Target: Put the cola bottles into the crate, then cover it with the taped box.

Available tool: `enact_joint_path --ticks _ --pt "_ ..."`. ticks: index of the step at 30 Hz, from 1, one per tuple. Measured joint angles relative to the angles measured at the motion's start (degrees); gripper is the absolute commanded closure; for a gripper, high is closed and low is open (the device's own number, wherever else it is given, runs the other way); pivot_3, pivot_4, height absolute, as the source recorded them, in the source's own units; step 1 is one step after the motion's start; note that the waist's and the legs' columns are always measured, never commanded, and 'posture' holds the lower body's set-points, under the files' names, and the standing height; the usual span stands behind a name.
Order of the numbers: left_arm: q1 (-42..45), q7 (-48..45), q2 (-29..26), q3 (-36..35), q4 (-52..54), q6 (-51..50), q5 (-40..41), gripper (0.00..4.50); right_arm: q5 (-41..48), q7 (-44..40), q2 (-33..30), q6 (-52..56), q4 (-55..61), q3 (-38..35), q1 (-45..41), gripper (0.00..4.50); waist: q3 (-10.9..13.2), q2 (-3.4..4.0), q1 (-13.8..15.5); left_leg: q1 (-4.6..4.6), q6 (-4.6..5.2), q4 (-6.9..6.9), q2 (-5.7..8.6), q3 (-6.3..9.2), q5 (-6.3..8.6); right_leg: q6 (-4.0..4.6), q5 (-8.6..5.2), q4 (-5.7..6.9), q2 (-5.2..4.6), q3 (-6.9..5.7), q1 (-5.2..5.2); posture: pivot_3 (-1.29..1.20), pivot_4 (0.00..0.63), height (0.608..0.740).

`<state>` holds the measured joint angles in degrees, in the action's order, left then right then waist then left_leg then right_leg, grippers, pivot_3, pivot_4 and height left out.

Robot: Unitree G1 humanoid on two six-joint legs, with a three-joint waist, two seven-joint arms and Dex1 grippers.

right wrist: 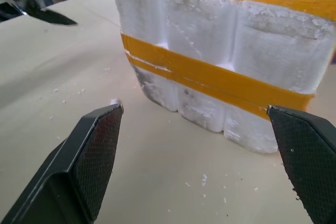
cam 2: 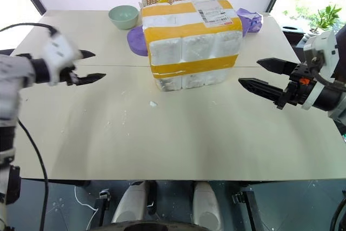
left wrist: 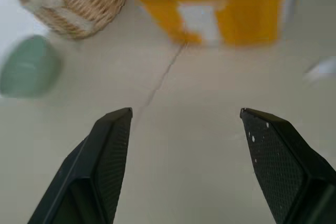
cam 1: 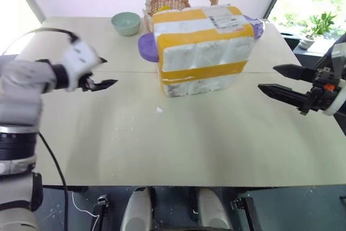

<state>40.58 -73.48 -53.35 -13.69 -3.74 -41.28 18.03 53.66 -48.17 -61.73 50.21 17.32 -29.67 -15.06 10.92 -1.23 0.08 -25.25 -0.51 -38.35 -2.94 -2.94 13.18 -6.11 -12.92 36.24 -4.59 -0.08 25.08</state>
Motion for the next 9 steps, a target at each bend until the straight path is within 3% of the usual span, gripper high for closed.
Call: enact_joint_path --ticks 4,9 --pt "7.61 -9.87 -10.20 -5.91 -7.90 -9.26 11.29 1.08 -4.08 -4.46 -2.50 -3.12 -4.56 2.21 -1.59 0.00 -0.04 0.07 -0.86 0.24 0.00 0.20 0.02 -0.03 0.01 0.00 -0.03 -0.05 -0.01 0.01 -0.16 0.00 0.150 0.740" --pt "9.54 -15.00 -14.26 -2.89 -16.15 -9.27 13.03 1.08 -8.27 -8.05 -2.64 -6.22 -8.71 6.08 -3.96 0.00 -0.05 0.11 -0.83 0.76 -0.01 0.29 0.01 -0.06 0.02 0.28 -0.19 -0.06 -0.01 0.01 -0.57 0.00 0.150 0.740"
